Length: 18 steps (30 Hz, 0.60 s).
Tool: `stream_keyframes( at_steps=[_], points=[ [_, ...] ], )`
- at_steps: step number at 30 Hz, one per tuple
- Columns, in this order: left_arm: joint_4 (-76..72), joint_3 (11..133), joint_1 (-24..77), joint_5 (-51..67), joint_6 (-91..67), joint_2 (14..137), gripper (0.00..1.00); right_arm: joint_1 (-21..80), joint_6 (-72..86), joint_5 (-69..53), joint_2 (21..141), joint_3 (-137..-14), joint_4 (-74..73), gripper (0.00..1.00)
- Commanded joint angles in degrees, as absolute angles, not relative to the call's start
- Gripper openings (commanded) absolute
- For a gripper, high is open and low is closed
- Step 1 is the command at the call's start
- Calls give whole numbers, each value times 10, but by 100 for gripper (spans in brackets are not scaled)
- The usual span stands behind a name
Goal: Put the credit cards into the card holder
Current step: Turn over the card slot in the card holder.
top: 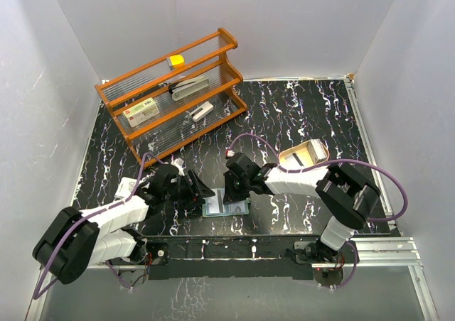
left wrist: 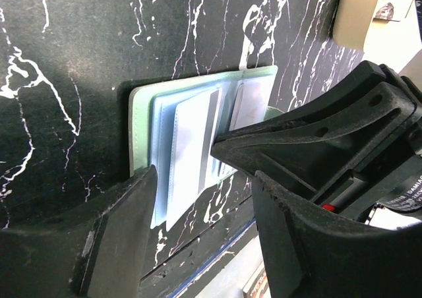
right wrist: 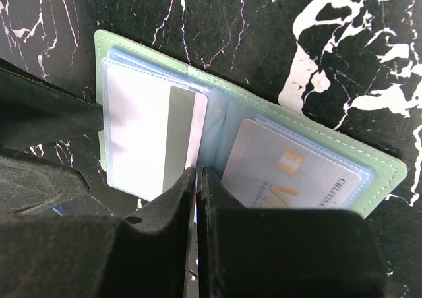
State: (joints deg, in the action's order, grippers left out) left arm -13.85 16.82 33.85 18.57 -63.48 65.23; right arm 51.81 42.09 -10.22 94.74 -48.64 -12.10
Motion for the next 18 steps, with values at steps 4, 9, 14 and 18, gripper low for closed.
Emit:
stream_keyframes(
  at_steps=[4,9,14,18],
  points=[
    [-160,179,335,202,-632,654,58,526,410,-83,965,-495,-125,4],
    [-168,179,335,206,-634,659,59,526,410,-83,964,-495,-124,4],
    [-177,178,335,211,-638,664,59,525,410,-83,964,-492,-122,4],
    [-185,178,335,215,-640,666,59,525,410,-83,963,-490,-121,4]
  ],
)
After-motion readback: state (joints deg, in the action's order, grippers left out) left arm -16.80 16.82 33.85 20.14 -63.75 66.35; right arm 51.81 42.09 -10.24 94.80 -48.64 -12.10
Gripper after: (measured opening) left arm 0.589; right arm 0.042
